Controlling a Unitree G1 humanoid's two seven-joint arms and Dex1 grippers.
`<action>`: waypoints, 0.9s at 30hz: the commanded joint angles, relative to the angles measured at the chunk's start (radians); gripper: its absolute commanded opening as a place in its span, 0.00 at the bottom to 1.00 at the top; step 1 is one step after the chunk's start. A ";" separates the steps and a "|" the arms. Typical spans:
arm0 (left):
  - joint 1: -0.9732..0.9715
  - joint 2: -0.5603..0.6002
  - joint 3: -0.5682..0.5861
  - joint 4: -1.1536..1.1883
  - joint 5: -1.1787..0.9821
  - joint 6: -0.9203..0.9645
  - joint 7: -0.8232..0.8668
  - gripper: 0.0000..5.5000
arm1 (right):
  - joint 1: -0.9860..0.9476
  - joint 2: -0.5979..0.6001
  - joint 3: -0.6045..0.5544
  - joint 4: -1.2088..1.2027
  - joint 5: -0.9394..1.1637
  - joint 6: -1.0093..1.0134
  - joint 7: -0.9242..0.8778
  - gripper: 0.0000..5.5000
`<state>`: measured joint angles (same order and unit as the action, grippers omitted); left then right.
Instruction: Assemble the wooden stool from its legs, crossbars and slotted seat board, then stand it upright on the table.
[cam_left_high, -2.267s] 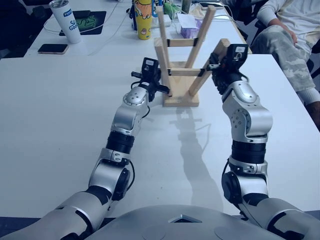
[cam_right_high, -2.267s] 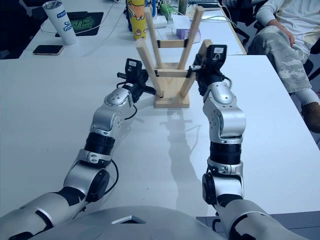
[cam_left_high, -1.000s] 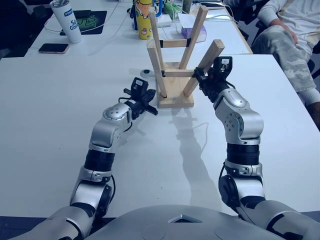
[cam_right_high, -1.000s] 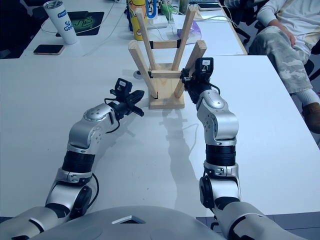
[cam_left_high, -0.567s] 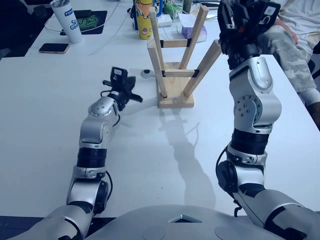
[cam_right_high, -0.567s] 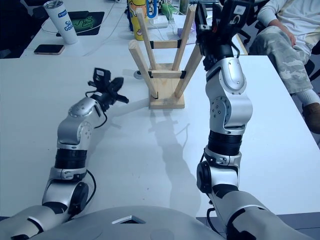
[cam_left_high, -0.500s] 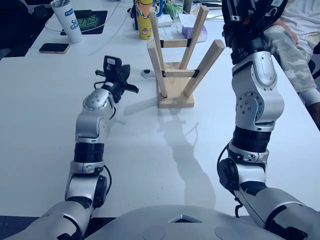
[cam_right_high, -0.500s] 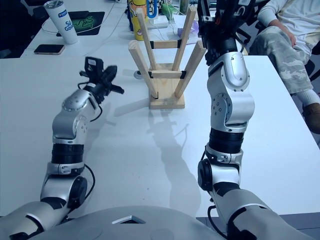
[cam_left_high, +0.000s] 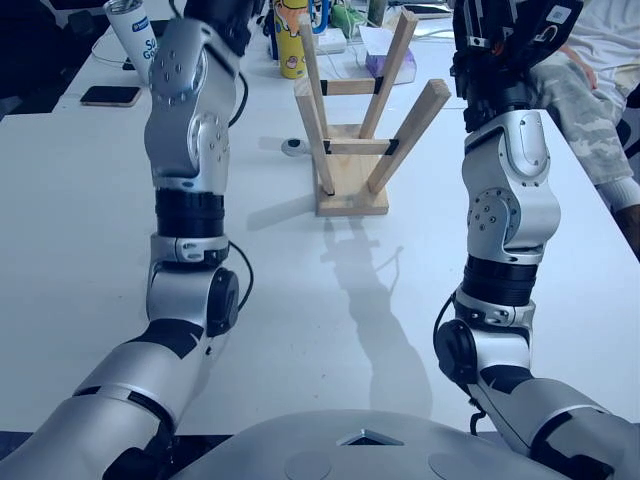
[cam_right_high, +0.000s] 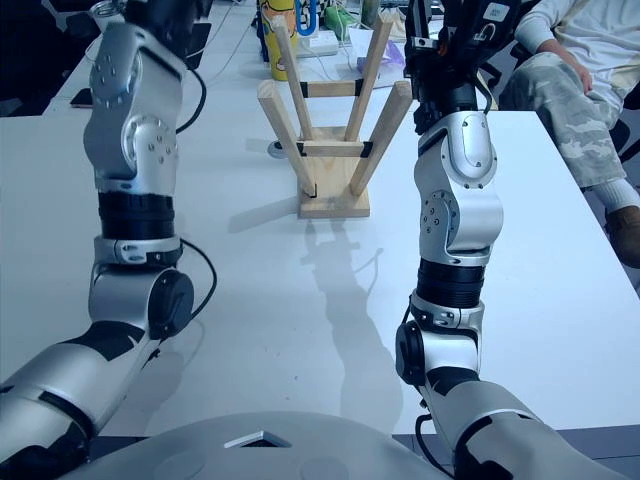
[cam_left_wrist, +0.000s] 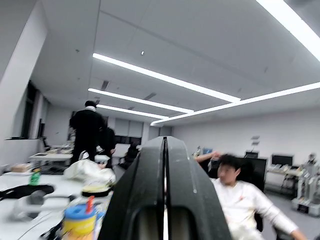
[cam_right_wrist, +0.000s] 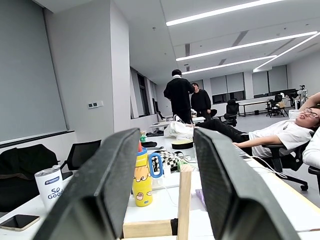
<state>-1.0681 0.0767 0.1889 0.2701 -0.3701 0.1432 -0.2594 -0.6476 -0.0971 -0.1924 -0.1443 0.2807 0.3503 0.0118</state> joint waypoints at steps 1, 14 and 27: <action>-0.041 -0.015 0.036 0.012 -0.048 -0.030 0.006 0.00 | 0.013 0.006 -0.004 0.003 0.003 -0.006 -0.007 0.36; 0.291 -0.001 -0.269 0.340 0.132 0.336 -0.045 0.00 | 0.090 0.033 0.000 -0.064 0.010 0.036 -0.056 0.36; 0.288 0.011 -0.095 0.090 0.045 0.163 0.037 0.00 | 0.096 0.028 -0.006 -0.039 0.024 0.059 -0.061 0.36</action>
<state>-0.8234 0.1012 0.0740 0.3406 -0.3229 0.2875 -0.2465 -0.5382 -0.0605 -0.1941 -0.1936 0.2950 0.3900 -0.0585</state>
